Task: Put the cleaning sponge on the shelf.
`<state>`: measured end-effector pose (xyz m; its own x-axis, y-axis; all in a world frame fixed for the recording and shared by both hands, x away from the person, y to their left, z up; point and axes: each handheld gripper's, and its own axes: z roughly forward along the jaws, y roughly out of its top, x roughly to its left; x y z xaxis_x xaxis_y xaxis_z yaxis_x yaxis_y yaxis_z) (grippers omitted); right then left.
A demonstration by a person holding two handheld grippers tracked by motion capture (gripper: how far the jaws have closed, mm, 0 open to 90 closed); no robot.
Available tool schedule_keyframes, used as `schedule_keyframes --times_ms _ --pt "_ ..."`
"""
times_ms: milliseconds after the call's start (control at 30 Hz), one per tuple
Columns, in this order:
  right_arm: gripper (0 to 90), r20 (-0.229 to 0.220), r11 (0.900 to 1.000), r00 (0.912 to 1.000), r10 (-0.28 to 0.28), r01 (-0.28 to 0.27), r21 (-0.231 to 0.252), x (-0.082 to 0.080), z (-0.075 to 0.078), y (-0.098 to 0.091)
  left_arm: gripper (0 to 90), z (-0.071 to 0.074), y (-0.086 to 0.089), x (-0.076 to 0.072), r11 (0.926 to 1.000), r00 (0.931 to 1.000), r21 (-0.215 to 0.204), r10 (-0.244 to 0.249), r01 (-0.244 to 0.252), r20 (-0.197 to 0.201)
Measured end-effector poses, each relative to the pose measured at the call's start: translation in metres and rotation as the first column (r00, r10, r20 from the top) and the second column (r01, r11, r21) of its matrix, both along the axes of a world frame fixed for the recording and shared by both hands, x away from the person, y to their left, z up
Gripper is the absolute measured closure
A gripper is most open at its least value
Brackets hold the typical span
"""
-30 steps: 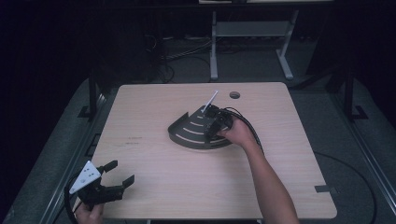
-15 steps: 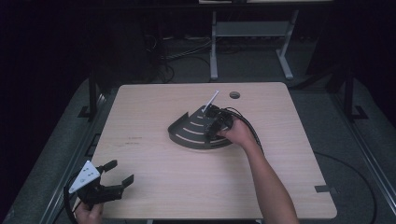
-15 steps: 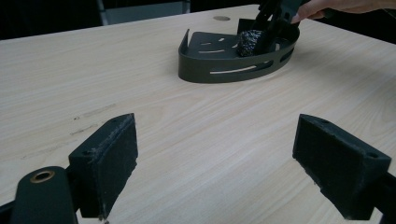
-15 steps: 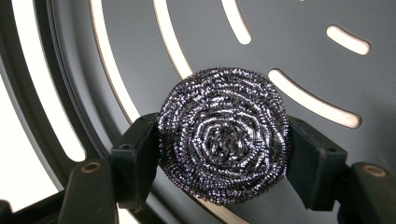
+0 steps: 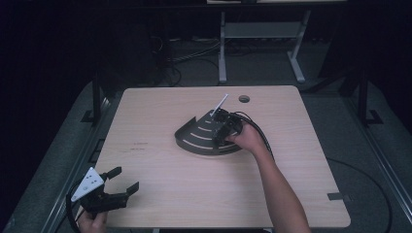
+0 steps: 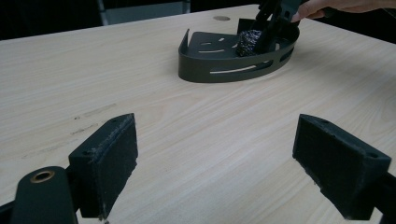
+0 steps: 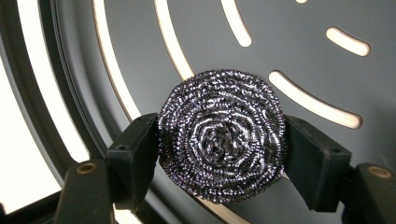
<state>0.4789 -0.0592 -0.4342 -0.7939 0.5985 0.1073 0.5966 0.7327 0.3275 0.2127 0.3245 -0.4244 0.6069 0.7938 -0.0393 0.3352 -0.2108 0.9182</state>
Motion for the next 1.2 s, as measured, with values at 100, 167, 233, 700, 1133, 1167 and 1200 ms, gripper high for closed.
schedule_keyframes --times_ms 100,167,233,700,1133,1167,1200 --pt "27.2 -0.006 1.0 1.0 -0.001 0.001 0.002 0.0 0.0 -0.001 13.3 0.0 -0.001 0.0 1.0 1.0 0.003 -0.003 0.003 -0.002" --pt "26.5 -0.008 1.0 1.0 -0.005 0.005 0.006 0.0 0.001 -0.002 13.3 0.0 -0.001 0.0 1.0 1.0 0.005 -0.003 0.003 -0.001" --pt "24.9 -0.002 0.9999 1.0 -0.006 0.006 0.013 -0.002 0.002 -0.004 13.3 0.0 -0.001 0.0 1.0 1.0 0.004 -0.004 0.004 -0.001" --pt "23.1 0.032 0.9979 0.9994 -0.01 0.008 0.065 -0.01 0.022 -0.015 13.3 0.0 -0.004 -0.001 0.9999 1.0 0.008 -0.009 0.009 0.001" --pt "22.0 0.053 0.9974 0.9986 -0.009 0.006 0.072 -0.017 0.032 -0.022 13.2 0.0 -0.003 0.0 0.9999 1.0 0.01 -0.008 0.008 -0.002" --pt "22.0 0.054 0.9971 0.9985 -0.008 0.004 0.075 -0.018 0.033 -0.023 13.3 0.0 -0.003 -0.001 0.9999 1.0 0.01 -0.008 0.008 -0.001" --pt "22.0 0.054 0.997 0.9985 -0.008 0.004 0.077 -0.018 0.033 -0.024 13.3 0.0 -0.004 -0.001 0.9999 1.0 0.011 -0.007 0.007 -0.001"
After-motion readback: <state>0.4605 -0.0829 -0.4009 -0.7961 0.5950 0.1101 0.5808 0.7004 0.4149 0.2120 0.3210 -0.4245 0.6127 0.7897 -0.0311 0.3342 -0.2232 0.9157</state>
